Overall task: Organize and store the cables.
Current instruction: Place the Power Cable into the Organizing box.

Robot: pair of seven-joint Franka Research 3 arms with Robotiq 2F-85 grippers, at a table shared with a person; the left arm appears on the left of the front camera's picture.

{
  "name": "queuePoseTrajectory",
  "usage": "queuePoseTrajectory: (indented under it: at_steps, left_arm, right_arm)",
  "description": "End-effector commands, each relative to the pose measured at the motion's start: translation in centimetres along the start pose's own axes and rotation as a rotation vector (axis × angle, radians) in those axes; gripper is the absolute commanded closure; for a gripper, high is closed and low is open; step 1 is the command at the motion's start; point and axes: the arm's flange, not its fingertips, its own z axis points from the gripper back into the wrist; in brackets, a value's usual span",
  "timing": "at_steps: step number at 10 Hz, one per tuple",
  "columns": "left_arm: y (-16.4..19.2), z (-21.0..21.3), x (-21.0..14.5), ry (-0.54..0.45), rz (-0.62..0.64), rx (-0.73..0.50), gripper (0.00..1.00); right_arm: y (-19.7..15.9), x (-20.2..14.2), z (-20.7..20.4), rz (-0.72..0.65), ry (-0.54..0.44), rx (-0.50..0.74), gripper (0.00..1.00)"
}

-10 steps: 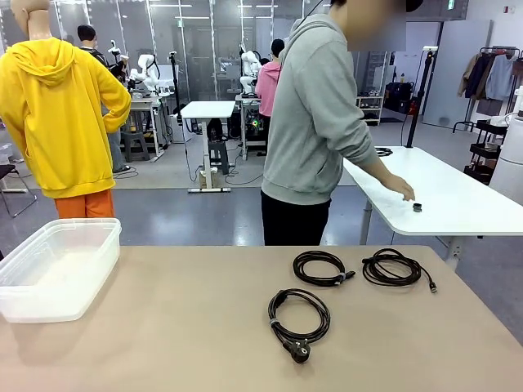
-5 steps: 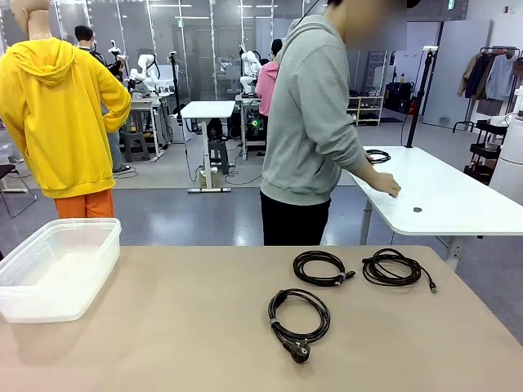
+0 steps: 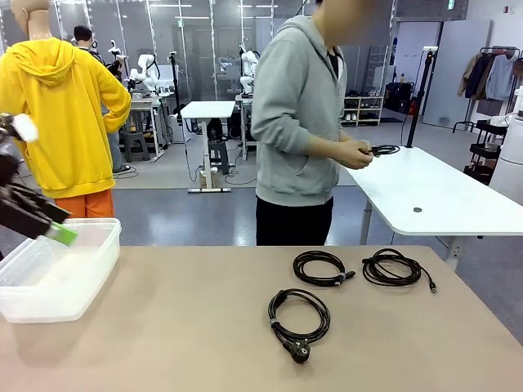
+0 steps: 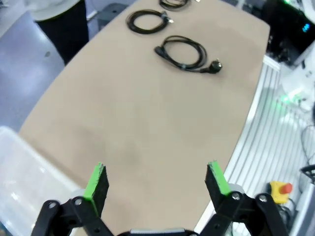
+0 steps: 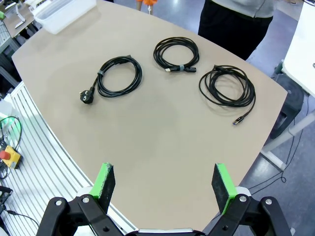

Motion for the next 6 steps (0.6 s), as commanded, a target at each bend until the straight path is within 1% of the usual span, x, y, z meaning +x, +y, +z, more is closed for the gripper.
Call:
queuePoseTrajectory:
  at_steps: [1, 2, 3, 4, 6]
  left_arm:
    - [-2.3, -5.0, 3.8, 0.05, -0.076, 0.028, 0.0]
    - [-4.3, -7.7, 6.1, 0.073, -0.131, 0.019, 0.0]
    - [-5.9, -10.2, 8.7, 0.125, -0.192, 0.003, 0.0]
    - [-6.8, -11.8, 10.4, 0.185, -0.234, -0.021, 0.0]
    - [-8.0, -15.3, 13.3, 0.268, -0.299, -0.052, 0.0]
  right_arm:
    - [-0.1, -0.1, 0.2, 0.016, -0.005, 0.011, 0.0]
    - [-0.1, -0.1, 0.2, 0.016, -0.005, 0.011, 0.0]
    - [-0.1, -0.1, 0.2, 0.016, -0.005, 0.011, 0.0]
    - [-0.1, -0.1, 0.2, 0.016, -0.005, 0.011, 0.0]
    - [-0.1, -0.1, 0.2, 0.016, -0.005, 0.011, 0.0]
